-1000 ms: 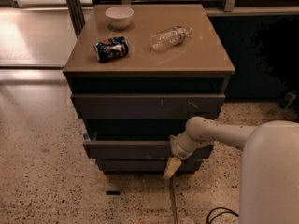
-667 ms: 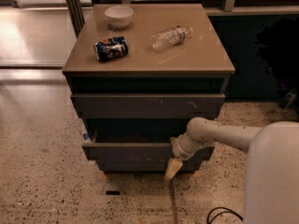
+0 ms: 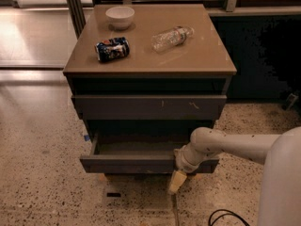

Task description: Open middle drawer

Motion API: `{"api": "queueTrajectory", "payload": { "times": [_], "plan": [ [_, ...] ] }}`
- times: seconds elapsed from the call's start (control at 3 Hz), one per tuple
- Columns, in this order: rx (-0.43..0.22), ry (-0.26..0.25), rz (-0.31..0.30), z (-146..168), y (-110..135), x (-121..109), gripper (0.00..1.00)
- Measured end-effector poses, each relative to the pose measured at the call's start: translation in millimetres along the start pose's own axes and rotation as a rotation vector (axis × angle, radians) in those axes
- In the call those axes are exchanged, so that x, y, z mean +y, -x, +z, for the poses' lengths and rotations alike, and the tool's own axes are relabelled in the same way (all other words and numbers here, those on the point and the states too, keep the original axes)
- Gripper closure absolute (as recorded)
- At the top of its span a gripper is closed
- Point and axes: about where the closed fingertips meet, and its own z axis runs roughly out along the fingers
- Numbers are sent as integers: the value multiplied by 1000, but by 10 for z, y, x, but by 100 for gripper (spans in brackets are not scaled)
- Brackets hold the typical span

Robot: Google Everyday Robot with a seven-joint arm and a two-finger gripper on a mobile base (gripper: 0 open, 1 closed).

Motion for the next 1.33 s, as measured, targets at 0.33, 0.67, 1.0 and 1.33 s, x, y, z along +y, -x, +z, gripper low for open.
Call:
{"api": "queueTrajectory", "payload": {
  "times": [0.33,0.67,1.0,1.33],
  "plan": [
    [-13,42,3,56,-51,205,0],
    [-18,73,17,38,-94,436,0],
    [-25,99,43,-95,-98,694,0],
    [-18,143,59,-134,-144,1006,0]
  ]
}}
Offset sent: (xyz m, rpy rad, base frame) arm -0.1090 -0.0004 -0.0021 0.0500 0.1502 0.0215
